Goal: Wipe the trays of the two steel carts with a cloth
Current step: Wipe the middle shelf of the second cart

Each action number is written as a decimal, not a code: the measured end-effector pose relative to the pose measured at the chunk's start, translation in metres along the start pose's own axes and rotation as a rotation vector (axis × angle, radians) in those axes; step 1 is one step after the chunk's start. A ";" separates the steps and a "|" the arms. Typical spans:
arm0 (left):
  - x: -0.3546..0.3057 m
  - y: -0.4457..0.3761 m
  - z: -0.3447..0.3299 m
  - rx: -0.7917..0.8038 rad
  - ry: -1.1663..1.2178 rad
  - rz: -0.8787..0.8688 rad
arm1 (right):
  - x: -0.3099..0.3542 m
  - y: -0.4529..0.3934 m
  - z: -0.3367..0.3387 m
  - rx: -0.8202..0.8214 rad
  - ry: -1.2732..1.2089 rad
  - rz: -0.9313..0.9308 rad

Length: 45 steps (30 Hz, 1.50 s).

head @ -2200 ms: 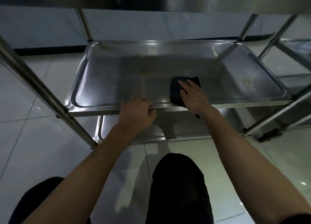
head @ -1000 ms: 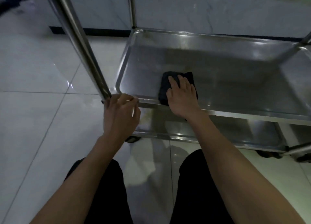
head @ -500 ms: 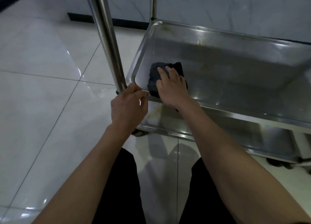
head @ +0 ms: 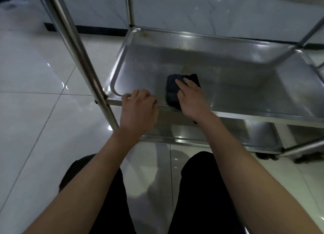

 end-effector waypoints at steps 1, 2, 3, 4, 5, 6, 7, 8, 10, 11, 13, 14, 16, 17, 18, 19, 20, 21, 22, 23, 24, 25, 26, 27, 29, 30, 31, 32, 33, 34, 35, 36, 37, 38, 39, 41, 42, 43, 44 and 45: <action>-0.016 -0.004 -0.006 0.012 0.022 -0.031 | -0.015 0.002 0.007 -0.010 0.013 -0.020; -0.032 -0.008 -0.011 0.025 0.049 -0.054 | -0.030 0.005 0.014 -0.021 0.022 -0.043; -0.047 -0.010 -0.016 0.033 0.074 -0.072 | -0.045 0.008 0.022 -0.036 0.028 -0.068; -0.062 -0.011 -0.021 0.038 0.084 -0.088 | -0.059 0.011 0.031 -0.058 0.037 -0.091; -0.074 -0.011 -0.026 0.041 0.076 -0.100 | -0.074 0.015 0.039 -0.084 0.051 -0.115; -0.084 -0.010 -0.031 0.039 0.057 -0.106 | -0.088 0.019 0.048 -0.105 0.071 -0.134; -0.090 -0.009 -0.034 0.028 0.041 -0.103 | -0.099 0.023 0.054 -0.115 0.094 -0.144; -0.093 -0.008 -0.036 0.007 0.035 -0.094 | -0.107 0.028 0.059 -0.118 0.114 -0.147; -0.093 -0.005 -0.036 -0.055 0.051 -0.089 | -0.118 0.036 0.068 -0.148 0.095 -0.170; -0.092 -0.004 -0.035 -0.079 0.062 -0.097 | -0.121 0.040 0.071 -0.169 0.072 -0.189; -0.092 -0.002 -0.035 -0.090 0.064 -0.114 | -0.121 0.043 0.075 -0.185 0.056 -0.206; -0.093 -0.001 -0.034 -0.088 0.057 -0.120 | -0.120 0.044 0.075 -0.182 0.061 -0.209; -0.095 0.001 -0.032 -0.079 0.049 -0.126 | -0.119 0.044 0.075 -0.173 0.078 -0.211; -0.095 0.001 -0.032 -0.067 0.053 -0.125 | -0.119 0.044 0.075 -0.165 0.081 -0.214; -0.094 0.001 -0.032 -0.052 0.062 -0.121 | -0.120 0.042 0.075 -0.151 0.083 -0.216; -0.091 0.000 -0.031 -0.038 0.075 -0.118 | -0.121 0.039 0.074 -0.133 0.088 -0.216; -0.088 -0.001 -0.030 -0.026 0.092 -0.120 | -0.122 0.036 0.072 -0.115 0.098 -0.212; -0.084 -0.003 -0.030 -0.015 0.110 -0.126 | -0.123 0.031 0.071 -0.096 0.114 -0.207; -0.079 -0.005 -0.029 -0.004 0.120 -0.131 | -0.124 0.026 0.069 -0.080 0.130 -0.203; -0.071 -0.009 -0.027 0.004 0.115 -0.128 | -0.125 0.020 0.067 -0.069 0.142 -0.202; -0.060 -0.014 -0.025 0.006 0.097 -0.112 | -0.126 0.015 0.065 -0.064 0.147 -0.205; -0.046 -0.019 -0.024 0.008 0.064 -0.086 | -0.126 0.011 0.063 -0.065 0.148 -0.208; -0.032 -0.025 -0.023 0.015 0.019 -0.059 | -0.125 0.007 0.062 -0.075 0.145 -0.208; -0.018 -0.029 -0.023 0.029 -0.029 -0.037 | -0.124 0.003 0.061 -0.091 0.139 -0.208; 0.006 -0.036 -0.025 0.063 -0.086 0.006 | -0.120 -0.005 0.057 -0.116 0.108 -0.224; 0.017 -0.038 -0.025 0.077 -0.096 0.033 | -0.117 -0.009 0.054 -0.118 0.085 -0.237; 0.027 -0.040 -0.025 0.089 -0.109 0.061 | -0.114 -0.015 0.051 -0.114 0.067 -0.246; 0.035 -0.040 -0.025 0.103 -0.128 0.081 | -0.109 -0.021 0.047 -0.102 0.059 -0.244; 0.042 -0.040 -0.025 0.117 -0.145 0.091 | -0.102 -0.027 0.042 -0.082 0.060 -0.234; 0.047 -0.040 -0.025 0.127 -0.150 0.088 | -0.094 -0.034 0.036 -0.056 0.058 -0.220; 0.049 -0.038 -0.025 0.130 -0.144 0.076 | -0.084 -0.041 0.029 -0.027 0.047 -0.203; 0.049 -0.036 -0.025 0.130 -0.132 0.058 | -0.072 -0.047 0.020 0.002 0.030 -0.182; 0.049 -0.034 -0.025 0.127 -0.122 0.042 | -0.058 -0.052 0.010 0.026 0.017 -0.153; 0.049 -0.033 -0.024 0.121 -0.118 0.034 | -0.043 -0.057 0.000 0.045 0.010 -0.122; 0.050 -0.031 -0.023 0.109 -0.122 0.031 | -0.027 -0.062 -0.010 0.059 0.006 -0.094; 0.051 -0.025 -0.022 0.073 -0.152 0.028 | 0.001 -0.073 -0.030 0.085 0.005 -0.049; 0.051 -0.021 -0.021 0.052 -0.170 0.029 | 0.014 -0.079 -0.040 0.100 0.006 -0.029; 0.051 -0.017 -0.020 0.033 -0.179 0.036 | 0.025 -0.085 -0.048 0.118 0.005 -0.013; 0.052 -0.013 -0.019 0.015 -0.181 0.047 | 0.036 -0.090 -0.056 0.135 0.001 0.004; 0.052 -0.009 -0.019 0.001 -0.179 0.057 | 0.045 -0.096 -0.064 0.150 -0.001 0.021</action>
Point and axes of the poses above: each hand's wrist, its own y-axis away from the middle knuckle, its own z-axis out of the back of the hand, x = y × z, the point moved 9 cm from there along -y, towards the middle knuckle, and after that the axes turned 14 degrees about -x, right-handed, at the moved point
